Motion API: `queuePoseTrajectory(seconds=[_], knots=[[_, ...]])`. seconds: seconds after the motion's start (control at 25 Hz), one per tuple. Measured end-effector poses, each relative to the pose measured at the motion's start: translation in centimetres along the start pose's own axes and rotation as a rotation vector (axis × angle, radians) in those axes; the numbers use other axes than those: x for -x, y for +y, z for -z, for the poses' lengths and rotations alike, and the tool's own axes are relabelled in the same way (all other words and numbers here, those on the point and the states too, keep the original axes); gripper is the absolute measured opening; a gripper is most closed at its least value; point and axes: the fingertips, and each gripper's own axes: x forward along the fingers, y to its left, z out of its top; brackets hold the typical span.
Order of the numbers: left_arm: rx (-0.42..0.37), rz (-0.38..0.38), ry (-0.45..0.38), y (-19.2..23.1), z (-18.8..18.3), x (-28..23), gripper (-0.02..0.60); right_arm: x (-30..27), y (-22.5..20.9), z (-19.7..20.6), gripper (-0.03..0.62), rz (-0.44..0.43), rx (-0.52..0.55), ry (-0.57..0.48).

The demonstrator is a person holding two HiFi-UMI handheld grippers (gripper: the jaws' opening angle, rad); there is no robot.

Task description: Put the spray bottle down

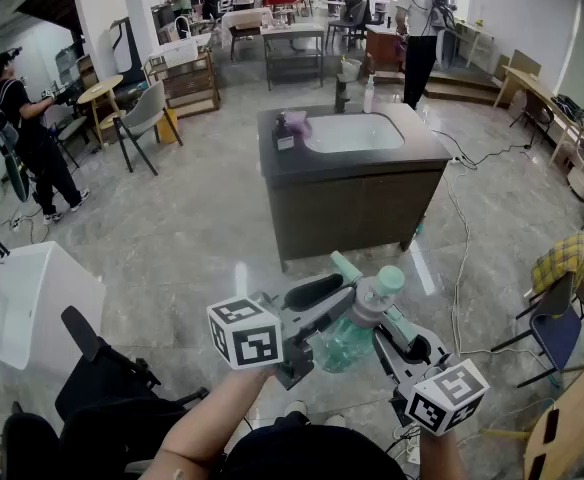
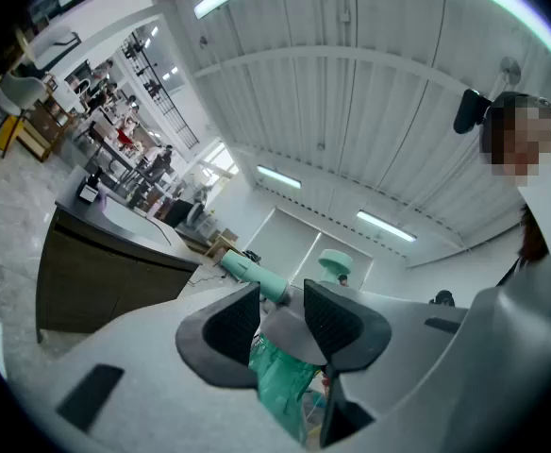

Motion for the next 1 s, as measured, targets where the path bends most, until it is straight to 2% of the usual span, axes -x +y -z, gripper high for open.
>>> queuePoseTrajectory(seconds=[0.2,0.44,0.64,0.84,1.0], knots=[[0.081,0.009,-0.029,0.6,-0.1,0.6,0.118,-0.4,0.5,-0.2,0.058,0.0,0.022,0.004],[0.068,0.011,-0.032,0.4,0.0,0.8,0.118,-0.3,0.8,0.1,0.058,-0.002,0.022,0.003],[0.087,0.012,-0.032,0.8,0.0,1.2,0.118,-0.7,1.1,0.1,0.058,-0.004,0.029,0.009],[0.093,0.007,-0.031,1.2,-0.1,1.2,0.118,-1.1,1.0,0.0,0.059,-0.008,-0.012,-0.004],[0.144,0.01,-0.057,1.8,-0.2,1.6,0.132,-1.4,1.0,-0.1,0.059,-0.003,-0.023,-0.01]])
